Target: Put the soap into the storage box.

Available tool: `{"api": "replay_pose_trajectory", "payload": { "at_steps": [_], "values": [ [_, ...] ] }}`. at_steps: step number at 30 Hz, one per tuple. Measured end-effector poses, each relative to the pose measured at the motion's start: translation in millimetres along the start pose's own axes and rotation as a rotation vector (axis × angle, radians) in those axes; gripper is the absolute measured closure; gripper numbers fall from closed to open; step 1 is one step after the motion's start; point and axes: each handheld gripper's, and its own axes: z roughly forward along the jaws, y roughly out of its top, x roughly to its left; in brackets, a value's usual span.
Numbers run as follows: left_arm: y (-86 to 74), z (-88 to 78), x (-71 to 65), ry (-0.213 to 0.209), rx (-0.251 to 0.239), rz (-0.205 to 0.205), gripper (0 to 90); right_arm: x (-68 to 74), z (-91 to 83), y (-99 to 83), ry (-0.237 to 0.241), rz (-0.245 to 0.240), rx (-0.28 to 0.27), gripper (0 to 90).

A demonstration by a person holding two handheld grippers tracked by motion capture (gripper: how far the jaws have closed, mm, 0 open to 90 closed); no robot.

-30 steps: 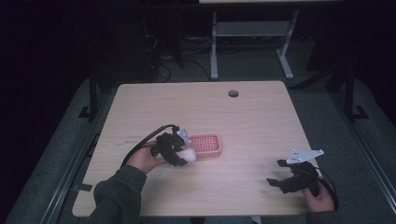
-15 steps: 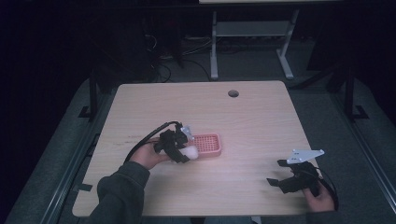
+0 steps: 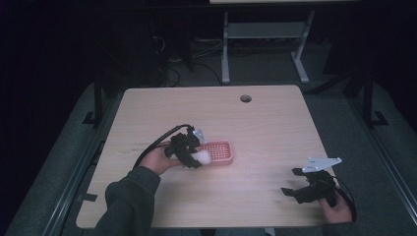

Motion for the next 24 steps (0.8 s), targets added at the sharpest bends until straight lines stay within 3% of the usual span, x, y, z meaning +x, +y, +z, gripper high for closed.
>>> {"api": "replay_pose_trajectory", "payload": {
  "at_steps": [24],
  "values": [
    [24.1,3.1,9.3,0.000,0.002,0.016,49.4,0.6,0.2,1.6,0.004,-0.003,-0.011,14.3]
  ]
}}
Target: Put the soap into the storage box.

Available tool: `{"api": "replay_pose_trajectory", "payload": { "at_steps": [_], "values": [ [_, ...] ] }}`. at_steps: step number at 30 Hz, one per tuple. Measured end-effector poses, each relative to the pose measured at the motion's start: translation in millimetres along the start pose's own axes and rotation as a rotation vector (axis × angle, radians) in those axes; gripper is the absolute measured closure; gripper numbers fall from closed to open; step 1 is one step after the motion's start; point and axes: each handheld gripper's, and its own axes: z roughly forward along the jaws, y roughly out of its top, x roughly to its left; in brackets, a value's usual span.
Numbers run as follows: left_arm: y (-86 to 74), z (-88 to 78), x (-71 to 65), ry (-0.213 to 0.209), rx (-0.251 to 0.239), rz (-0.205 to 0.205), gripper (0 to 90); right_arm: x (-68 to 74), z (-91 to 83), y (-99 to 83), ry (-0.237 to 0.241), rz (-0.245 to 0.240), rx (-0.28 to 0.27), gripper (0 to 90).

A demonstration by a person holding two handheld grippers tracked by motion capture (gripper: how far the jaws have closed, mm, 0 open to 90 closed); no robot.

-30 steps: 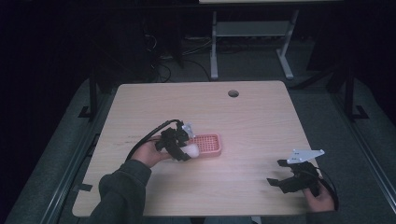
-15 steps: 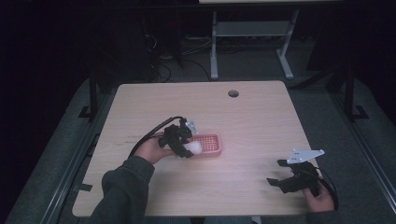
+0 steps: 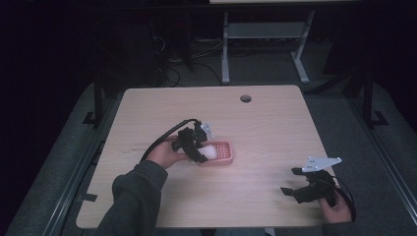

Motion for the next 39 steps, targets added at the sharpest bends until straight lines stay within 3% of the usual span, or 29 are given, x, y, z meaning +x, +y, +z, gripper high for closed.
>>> {"api": "replay_pose_trajectory", "payload": {
  "at_steps": [17,39],
  "values": [
    [25.7,10.7,9.3,-0.005,0.010,0.020,49.4,0.1,0.7,1.0,0.005,0.005,-0.001,14.3],
    [39.1,29.3,20.5,-0.017,0.041,0.016,49.4,-1.7,0.0,0.0,0.007,-0.003,-0.008,14.3]
  ]
}}
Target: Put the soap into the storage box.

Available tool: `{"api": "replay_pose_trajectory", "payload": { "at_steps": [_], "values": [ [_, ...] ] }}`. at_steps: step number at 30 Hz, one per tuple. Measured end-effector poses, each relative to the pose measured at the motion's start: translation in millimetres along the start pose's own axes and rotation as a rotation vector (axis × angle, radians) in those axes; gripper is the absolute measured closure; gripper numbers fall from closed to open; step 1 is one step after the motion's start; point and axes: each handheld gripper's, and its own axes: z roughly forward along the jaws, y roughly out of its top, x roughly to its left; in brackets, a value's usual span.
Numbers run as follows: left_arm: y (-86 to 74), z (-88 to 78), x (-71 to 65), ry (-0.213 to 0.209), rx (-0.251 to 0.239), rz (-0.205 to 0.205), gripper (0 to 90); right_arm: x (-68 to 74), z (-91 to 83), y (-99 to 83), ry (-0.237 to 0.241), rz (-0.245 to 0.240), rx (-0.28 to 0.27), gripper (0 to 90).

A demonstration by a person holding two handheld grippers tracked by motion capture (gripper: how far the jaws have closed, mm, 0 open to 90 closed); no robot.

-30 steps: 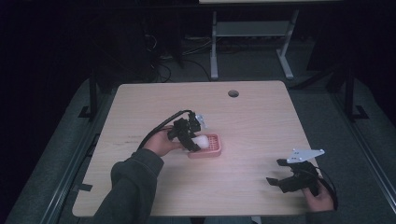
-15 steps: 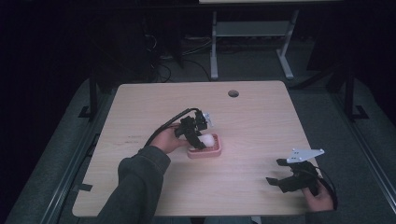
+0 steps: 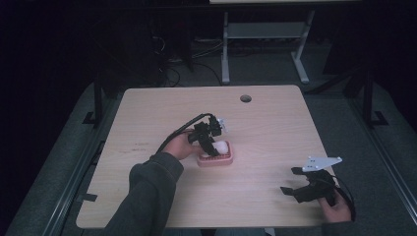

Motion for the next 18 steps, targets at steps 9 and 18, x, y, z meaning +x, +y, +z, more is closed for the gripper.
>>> {"api": "replay_pose_trajectory", "payload": {
  "at_steps": [9,18],
  "values": [
    [1.8,6.3,3.4,0.004,0.013,-0.010,49.4,0.1,-0.1,-0.2,0.000,0.007,0.001,14.3],
    [2.6,14.0,5.8,-0.005,0.036,-0.011,49.4,-0.1,-0.3,-0.4,-0.001,0.008,0.000,14.3]
  ]
}}
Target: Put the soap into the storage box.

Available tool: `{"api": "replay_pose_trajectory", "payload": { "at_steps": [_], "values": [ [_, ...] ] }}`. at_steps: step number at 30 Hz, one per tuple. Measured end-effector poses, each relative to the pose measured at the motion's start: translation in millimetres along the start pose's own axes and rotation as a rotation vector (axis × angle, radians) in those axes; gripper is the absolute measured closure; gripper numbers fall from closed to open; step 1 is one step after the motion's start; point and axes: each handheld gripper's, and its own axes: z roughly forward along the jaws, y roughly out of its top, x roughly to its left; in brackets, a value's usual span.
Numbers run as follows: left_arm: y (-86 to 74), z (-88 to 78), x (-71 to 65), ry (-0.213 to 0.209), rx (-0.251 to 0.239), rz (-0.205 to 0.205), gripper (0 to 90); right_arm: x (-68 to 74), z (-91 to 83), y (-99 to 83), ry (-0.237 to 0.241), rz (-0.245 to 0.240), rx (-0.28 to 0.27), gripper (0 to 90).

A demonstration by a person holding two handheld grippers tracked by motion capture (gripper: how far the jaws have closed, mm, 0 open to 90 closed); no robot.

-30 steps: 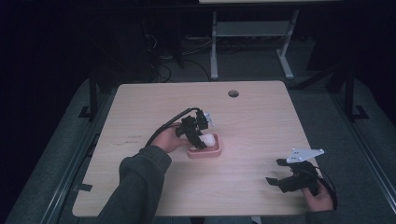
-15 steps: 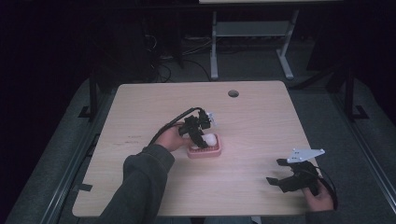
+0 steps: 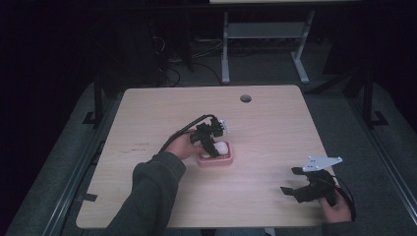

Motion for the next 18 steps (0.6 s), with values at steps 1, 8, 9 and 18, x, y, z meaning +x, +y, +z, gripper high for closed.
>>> {"api": "replay_pose_trajectory", "payload": {
  "at_steps": [1,8,9,18],
  "values": [
    [0.0,0.4,0.0,-0.001,-0.001,-0.001,49.4,-0.1,-0.1,-0.1,0.000,0.001,0.000,14.3],
    [1.0,4.5,0.5,0.006,0.003,0.004,49.3,0.1,0.0,0.0,0.001,-0.001,0.000,14.3],
    [0.9,4.9,0.7,0.005,0.003,0.002,49.3,0.1,-0.1,0.0,0.000,-0.001,0.000,14.3],
    [1.1,4.9,2.0,0.010,0.008,0.007,49.2,0.1,-0.2,0.0,0.002,0.000,0.000,14.3]
  ]
}}
